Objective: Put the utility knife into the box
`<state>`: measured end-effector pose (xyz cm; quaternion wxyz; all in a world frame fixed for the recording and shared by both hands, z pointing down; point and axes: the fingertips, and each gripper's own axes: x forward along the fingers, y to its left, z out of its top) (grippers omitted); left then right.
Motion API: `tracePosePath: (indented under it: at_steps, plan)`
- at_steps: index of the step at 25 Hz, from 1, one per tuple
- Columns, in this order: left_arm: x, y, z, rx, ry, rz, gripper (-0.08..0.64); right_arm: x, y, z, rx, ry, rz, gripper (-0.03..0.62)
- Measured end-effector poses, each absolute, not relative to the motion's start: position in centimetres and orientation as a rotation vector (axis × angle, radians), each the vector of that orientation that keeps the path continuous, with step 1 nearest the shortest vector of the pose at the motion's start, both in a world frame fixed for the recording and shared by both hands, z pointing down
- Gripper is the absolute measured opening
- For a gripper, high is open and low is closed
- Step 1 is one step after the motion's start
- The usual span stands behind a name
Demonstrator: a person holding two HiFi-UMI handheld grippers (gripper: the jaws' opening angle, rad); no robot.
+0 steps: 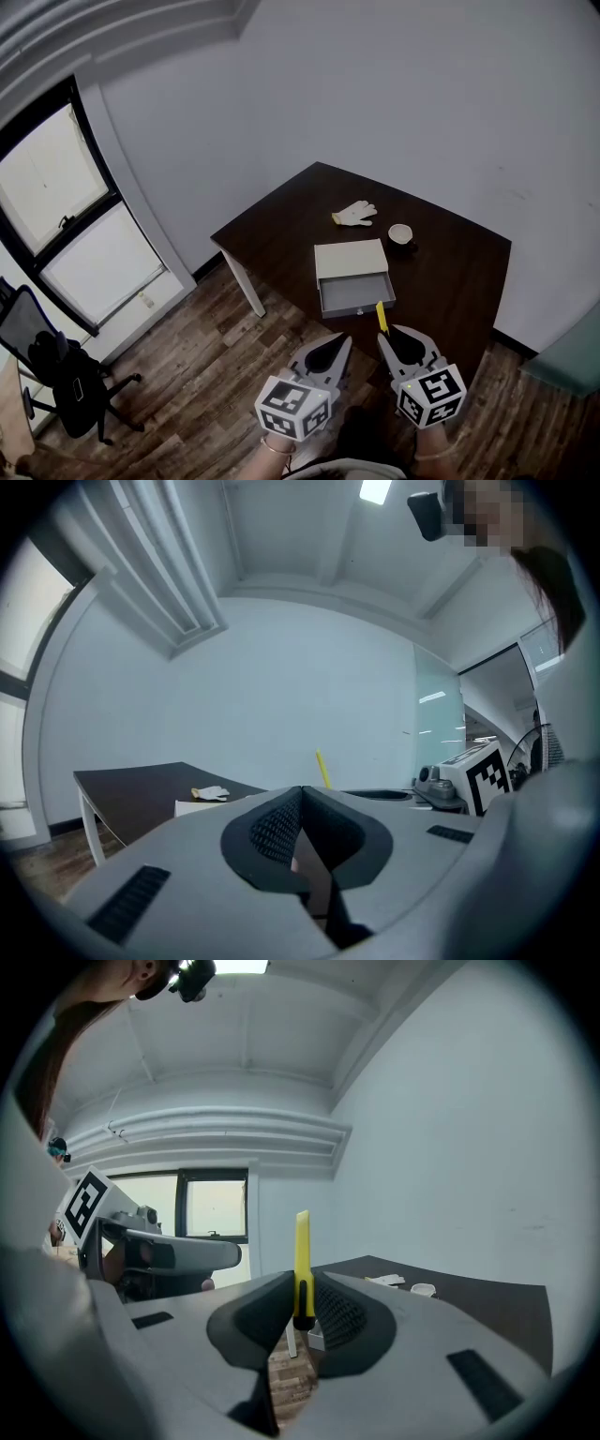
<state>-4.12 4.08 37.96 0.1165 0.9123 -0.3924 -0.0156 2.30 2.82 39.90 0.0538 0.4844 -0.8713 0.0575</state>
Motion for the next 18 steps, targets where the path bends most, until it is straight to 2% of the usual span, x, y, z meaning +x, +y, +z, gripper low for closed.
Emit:
tracePosePath:
  at_steps: [18]
  plan:
    - [0.1,-9.0,38.1,2.634,-1.211,-0.044,0.017,6.5,-9.7,40.4,1.369,-2.659,0.182,0.071]
